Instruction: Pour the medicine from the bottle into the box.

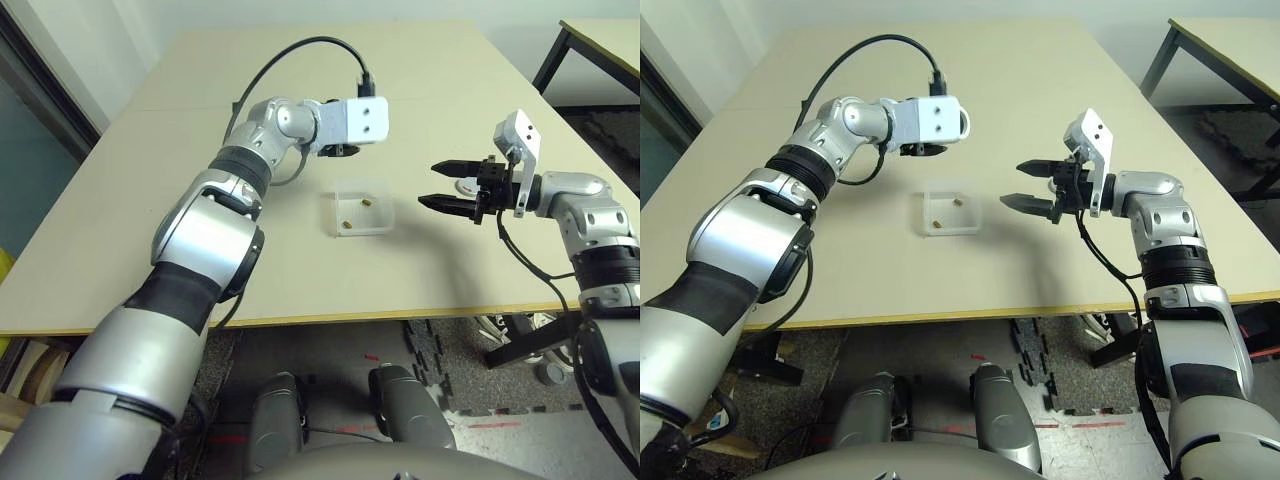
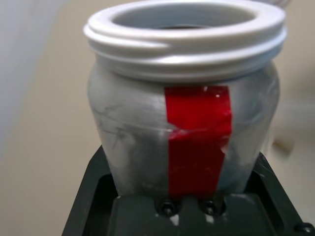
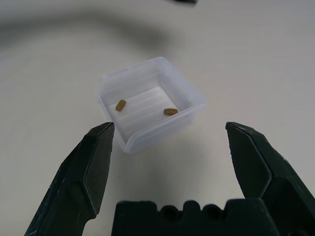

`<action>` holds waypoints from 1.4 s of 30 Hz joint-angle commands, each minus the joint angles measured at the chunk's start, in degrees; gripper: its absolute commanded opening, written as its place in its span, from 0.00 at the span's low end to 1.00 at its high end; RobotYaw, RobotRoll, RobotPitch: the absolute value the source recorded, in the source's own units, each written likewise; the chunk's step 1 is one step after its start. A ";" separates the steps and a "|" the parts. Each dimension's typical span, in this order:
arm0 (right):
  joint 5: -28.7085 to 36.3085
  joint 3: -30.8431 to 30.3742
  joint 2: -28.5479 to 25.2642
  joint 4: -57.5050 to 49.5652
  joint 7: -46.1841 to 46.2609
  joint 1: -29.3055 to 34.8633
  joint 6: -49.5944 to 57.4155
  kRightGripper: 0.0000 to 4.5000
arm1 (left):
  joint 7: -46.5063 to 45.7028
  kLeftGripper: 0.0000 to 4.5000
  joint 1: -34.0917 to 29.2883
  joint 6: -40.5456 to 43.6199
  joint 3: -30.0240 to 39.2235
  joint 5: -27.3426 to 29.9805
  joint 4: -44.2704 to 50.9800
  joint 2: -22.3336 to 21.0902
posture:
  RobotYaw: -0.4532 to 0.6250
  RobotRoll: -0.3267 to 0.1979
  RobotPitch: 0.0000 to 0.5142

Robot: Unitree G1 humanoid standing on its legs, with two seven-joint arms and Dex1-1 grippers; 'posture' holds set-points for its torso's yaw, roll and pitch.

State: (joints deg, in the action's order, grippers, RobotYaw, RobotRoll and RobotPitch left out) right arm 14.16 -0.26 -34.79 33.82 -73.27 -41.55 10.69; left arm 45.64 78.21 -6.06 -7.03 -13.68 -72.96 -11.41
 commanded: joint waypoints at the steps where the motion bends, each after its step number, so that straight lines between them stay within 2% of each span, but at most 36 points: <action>1: -0.84 -0.95 0.13 0.97 -0.84 -0.99 -1.12 1.00 | 0.15 0.60 -2.78 8.35 5.48 6.58 2.70 -0.57 | 0.22 0.62 0.09; 5: -1.16 -1.36 0.19 1.51 -1.36 -1.30 -1.57 1.00 | -2.67 0.60 -6.83 14.19 10.46 11.77 7.27 -1.13 | 0.23 0.62 0.09; 11: -1.52 -1.76 0.12 1.53 -2.03 -1.36 -2.02 1.00 | -6.44 0.60 -14.97 17.00 12.93 15.01 15.56 -2.21 | 0.23 0.62 0.09; 18: -1.85 -1.91 0.38 1.81 -2.44 -1.51 -2.43 1.00 | -10.10 0.60 -23.60 12.59 12.97 15.92 19.78 -3.06 | 0.24 0.62 0.09; 28: -1.93 -1.94 0.59 1.51 -2.75 -1.69 -2.34 1.00 | -13.72 0.60 -26.60 4.14 13.21 16.12 14.61 -3.03 | 0.24 0.62 0.10; 42: -2.02 -2.09 0.47 1.18 -3.04 -1.78 -1.89 1.00 | -16.28 0.60 -26.79 -2.87 12.56 15.37 6.56 -2.15 | 0.23 0.62 0.13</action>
State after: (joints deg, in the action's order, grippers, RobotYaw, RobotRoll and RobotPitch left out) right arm 12.50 -1.73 -34.24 35.22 -76.00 -42.45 8.76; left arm 29.77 51.30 -7.70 5.77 2.20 -64.83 -13.83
